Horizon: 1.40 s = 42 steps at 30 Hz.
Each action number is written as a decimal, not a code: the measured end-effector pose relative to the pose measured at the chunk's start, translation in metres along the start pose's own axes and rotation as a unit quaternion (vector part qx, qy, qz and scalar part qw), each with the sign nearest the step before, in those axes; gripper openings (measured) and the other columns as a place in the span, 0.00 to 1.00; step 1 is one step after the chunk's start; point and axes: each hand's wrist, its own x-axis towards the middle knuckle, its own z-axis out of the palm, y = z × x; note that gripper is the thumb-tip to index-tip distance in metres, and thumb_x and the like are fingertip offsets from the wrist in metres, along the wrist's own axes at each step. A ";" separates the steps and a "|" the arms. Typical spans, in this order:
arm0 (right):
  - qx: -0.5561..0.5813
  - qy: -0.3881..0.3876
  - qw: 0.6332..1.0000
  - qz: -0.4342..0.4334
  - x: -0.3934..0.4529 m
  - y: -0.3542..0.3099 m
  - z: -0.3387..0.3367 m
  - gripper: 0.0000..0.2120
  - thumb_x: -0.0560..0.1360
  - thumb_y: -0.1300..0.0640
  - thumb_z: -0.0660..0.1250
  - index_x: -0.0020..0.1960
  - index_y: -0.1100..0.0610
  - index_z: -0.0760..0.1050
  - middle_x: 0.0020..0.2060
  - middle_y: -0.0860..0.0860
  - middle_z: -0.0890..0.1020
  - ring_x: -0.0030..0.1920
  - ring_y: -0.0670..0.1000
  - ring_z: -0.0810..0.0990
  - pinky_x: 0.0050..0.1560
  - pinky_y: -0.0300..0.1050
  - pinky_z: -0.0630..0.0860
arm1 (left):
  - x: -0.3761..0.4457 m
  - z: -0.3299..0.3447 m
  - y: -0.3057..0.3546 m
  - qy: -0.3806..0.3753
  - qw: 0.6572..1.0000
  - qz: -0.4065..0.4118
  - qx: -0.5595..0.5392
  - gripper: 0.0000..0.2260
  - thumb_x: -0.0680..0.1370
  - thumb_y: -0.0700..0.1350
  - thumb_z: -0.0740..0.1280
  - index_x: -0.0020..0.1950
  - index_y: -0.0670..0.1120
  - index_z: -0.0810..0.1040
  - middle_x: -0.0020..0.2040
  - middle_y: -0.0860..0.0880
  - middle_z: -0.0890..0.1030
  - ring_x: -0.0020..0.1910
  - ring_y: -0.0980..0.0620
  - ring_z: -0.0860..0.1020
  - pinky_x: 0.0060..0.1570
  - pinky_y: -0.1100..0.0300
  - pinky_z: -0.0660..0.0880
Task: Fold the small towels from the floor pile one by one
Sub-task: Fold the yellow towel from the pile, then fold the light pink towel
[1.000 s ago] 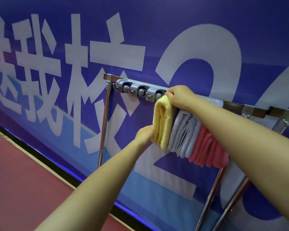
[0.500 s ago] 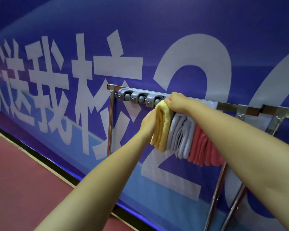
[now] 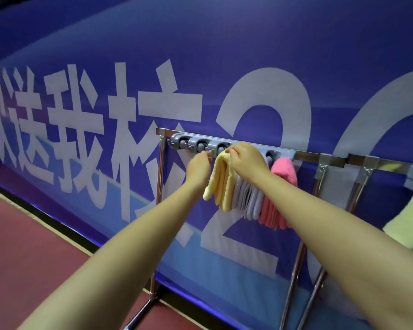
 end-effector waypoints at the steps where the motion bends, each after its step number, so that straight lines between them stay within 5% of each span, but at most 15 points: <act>1: 0.012 -0.013 1.000 0.006 -0.011 -0.010 -0.002 0.17 0.77 0.56 0.54 0.47 0.61 0.80 0.48 0.57 0.81 0.51 0.57 0.77 0.52 0.50 0.72 | -0.004 -0.007 0.003 0.012 1.000 0.002 -0.008 0.16 0.83 0.46 0.51 0.42 0.53 0.76 0.47 0.50 0.80 0.50 0.48 0.77 0.53 0.52 0.74; 7: 0.150 -0.123 0.976 0.098 -0.079 -0.060 0.009 0.16 0.80 0.53 0.55 0.39 0.55 0.76 0.33 0.49 0.81 0.30 0.50 0.79 0.38 0.47 0.76 | -0.046 -0.061 0.001 0.028 0.999 0.035 0.031 0.17 0.83 0.44 0.54 0.37 0.45 0.74 0.35 0.48 0.76 0.33 0.52 0.72 0.38 0.60 0.70; 11: 0.168 -0.144 0.968 0.119 -0.126 -0.077 0.034 0.18 0.78 0.52 0.57 0.31 0.50 0.74 0.29 0.48 0.78 0.38 0.57 0.80 0.44 0.54 0.78 | -0.082 -0.104 -0.028 0.020 0.992 0.020 0.123 0.17 0.83 0.46 0.55 0.37 0.45 0.74 0.34 0.48 0.75 0.33 0.53 0.71 0.36 0.61 0.69; 17: 0.198 -0.211 0.945 0.154 -0.188 -0.080 0.087 0.15 0.77 0.53 0.59 0.32 0.51 0.74 0.39 0.54 0.83 0.42 0.59 0.81 0.47 0.57 0.80 | -0.140 -0.147 -0.088 0.023 0.977 -0.061 0.205 0.18 0.83 0.45 0.55 0.36 0.45 0.75 0.33 0.49 0.75 0.31 0.51 0.71 0.37 0.59 0.69; 23: 0.225 -0.306 0.904 0.195 -0.265 -0.084 0.164 0.15 0.75 0.56 0.60 0.31 0.52 0.75 0.28 0.47 0.78 0.36 0.53 0.78 0.48 0.51 0.78 | -0.183 -0.172 -0.166 -0.005 0.960 -0.125 0.252 0.19 0.83 0.43 0.55 0.34 0.46 0.75 0.31 0.48 0.75 0.27 0.51 0.71 0.30 0.63 0.68; 31: 0.196 -0.458 0.836 0.227 -0.383 -0.074 0.289 0.13 0.75 0.60 0.59 0.37 0.63 0.79 0.37 0.64 0.80 0.38 0.59 0.75 0.45 0.50 0.76 | -0.224 -0.222 -0.305 -0.033 0.930 -0.226 0.289 0.18 0.83 0.42 0.55 0.35 0.46 0.76 0.31 0.48 0.76 0.28 0.51 0.72 0.34 0.61 0.70; 33: 0.197 -0.478 0.819 0.249 -0.412 -0.070 0.323 0.12 0.75 0.61 0.59 0.41 0.66 0.79 0.38 0.63 0.80 0.39 0.57 0.75 0.44 0.49 0.76 | -0.233 -0.237 -0.352 -0.043 0.915 -0.260 0.304 0.17 0.82 0.42 0.55 0.37 0.43 0.77 0.33 0.48 0.78 0.29 0.52 0.73 0.34 0.62 0.70; 36: 0.175 -0.514 0.793 0.277 -0.455 -0.060 0.377 0.12 0.75 0.64 0.60 0.34 0.60 0.76 0.36 0.56 0.76 0.40 0.51 0.71 0.37 0.43 0.64 | -0.247 -0.258 -0.427 -0.066 0.893 -0.315 0.314 0.15 0.82 0.42 0.55 0.41 0.42 0.78 0.37 0.47 0.79 0.37 0.49 0.75 0.41 0.59 0.69; 38: 0.159 -0.536 0.770 0.309 -0.485 -0.048 0.417 0.13 0.74 0.63 0.60 0.32 0.59 0.75 0.35 0.56 0.76 0.40 0.52 0.72 0.39 0.47 0.68 | -0.255 -0.269 -0.475 -0.072 0.879 -0.347 0.319 0.14 0.82 0.43 0.56 0.42 0.43 0.77 0.41 0.48 0.79 0.41 0.49 0.75 0.43 0.59 0.68; 42: 0.130 -0.564 0.727 0.369 -0.532 -0.017 0.489 0.13 0.75 0.60 0.59 0.50 0.62 0.81 0.51 0.59 0.82 0.53 0.59 0.79 0.51 0.47 0.74 | -0.261 -0.282 -0.560 -0.059 0.857 -0.382 0.340 0.13 0.82 0.44 0.58 0.45 0.38 0.77 0.47 0.41 0.81 0.48 0.42 0.77 0.44 0.56 0.67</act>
